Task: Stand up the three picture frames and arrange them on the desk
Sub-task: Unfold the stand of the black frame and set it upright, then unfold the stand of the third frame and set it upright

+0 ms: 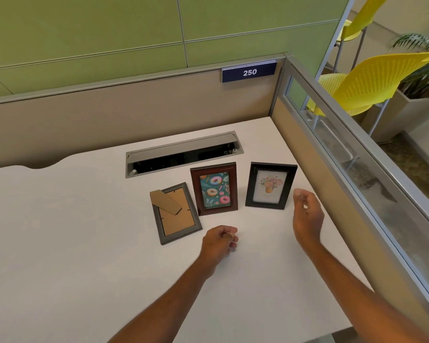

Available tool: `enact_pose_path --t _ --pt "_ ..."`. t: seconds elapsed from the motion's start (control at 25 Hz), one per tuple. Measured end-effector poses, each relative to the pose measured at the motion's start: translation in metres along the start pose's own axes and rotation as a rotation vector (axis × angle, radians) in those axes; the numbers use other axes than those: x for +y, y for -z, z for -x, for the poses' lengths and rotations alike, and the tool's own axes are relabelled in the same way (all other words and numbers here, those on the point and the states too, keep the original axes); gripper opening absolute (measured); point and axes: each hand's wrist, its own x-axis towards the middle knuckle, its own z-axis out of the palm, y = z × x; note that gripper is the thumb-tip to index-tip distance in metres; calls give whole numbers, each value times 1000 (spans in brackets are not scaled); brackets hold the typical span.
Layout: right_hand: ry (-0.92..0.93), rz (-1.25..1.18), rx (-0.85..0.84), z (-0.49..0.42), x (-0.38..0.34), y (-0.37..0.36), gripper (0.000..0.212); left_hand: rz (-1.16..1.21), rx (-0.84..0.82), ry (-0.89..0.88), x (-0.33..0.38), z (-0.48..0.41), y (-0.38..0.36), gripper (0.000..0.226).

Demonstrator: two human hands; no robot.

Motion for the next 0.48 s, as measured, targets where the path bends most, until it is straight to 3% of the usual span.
enact_pose_path --t 0.2,0.48 --pt "54 4 -239 73 -14 -43 15 48 129 -3 -19 18 46 26" --pt "-59 245 -650 138 -38 -120 47 132 422 17 -35 36 121 24"
